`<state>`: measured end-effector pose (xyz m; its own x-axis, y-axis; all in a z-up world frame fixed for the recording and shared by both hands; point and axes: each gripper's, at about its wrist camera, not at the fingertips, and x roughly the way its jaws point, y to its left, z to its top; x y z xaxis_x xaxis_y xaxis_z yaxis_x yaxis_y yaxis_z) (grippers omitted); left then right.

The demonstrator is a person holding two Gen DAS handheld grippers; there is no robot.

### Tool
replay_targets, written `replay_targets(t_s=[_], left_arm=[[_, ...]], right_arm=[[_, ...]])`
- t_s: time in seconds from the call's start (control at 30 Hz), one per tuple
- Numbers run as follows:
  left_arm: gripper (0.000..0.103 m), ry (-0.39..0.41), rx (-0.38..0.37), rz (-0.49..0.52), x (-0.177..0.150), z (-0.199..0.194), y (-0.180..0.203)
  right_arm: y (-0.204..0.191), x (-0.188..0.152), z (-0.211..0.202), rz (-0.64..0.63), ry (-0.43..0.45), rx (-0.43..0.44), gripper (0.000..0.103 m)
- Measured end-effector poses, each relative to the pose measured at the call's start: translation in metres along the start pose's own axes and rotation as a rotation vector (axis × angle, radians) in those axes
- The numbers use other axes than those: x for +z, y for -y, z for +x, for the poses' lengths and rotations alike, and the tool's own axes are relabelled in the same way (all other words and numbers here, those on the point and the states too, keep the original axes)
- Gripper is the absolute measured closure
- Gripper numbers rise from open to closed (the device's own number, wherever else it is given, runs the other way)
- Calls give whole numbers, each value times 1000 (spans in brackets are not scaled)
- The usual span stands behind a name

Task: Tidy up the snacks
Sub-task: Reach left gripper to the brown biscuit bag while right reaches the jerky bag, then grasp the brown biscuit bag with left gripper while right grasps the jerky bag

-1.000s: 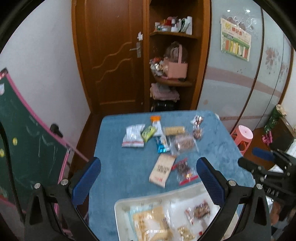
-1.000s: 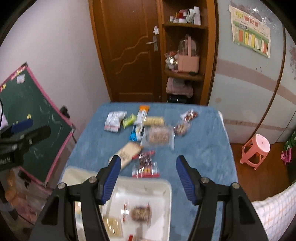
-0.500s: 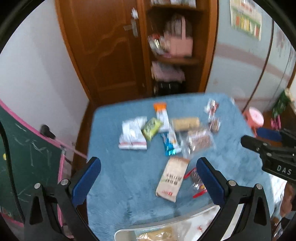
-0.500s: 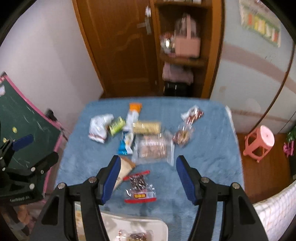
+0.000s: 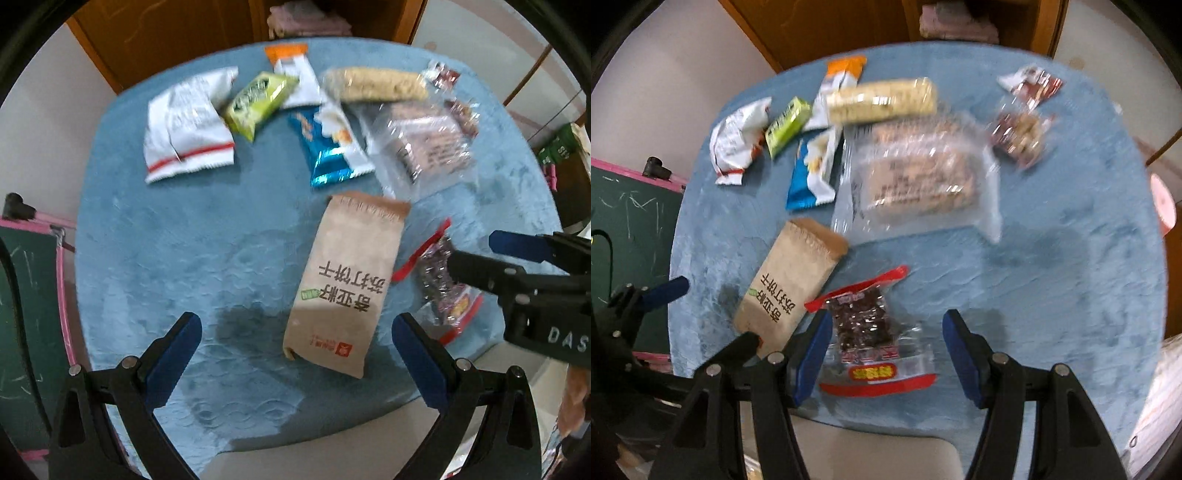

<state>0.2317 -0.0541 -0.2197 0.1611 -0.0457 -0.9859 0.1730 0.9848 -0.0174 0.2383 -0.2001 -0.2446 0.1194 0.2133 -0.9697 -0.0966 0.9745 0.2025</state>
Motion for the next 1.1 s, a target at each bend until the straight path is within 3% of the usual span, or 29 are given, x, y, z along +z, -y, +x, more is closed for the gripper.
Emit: replay_targets(t_s=[0.33,0.4,0.53,0.8,0.97,1.1], left_arm=[[2,-71,-8,13,-1,26,5],[2,-91,-17,-2,3,29,5],[2,-114,-21,-13,11,37,3],[2,-172,-29,-39,26,58,11],[14,-213,-21,-48,35,69,18],[32,-178,-3,-56,32,66,25]], right_arm=[[-14,4,32,-21,-104,15,39],[-16,5,35,-31,-106,-5,45],[-21,2,30,-61,-69,-10,60],[-4,0,9,11,-8,16,63],[18,-8,-7,72,14,95,63],[31,-11,-21,107,11,222,63]])
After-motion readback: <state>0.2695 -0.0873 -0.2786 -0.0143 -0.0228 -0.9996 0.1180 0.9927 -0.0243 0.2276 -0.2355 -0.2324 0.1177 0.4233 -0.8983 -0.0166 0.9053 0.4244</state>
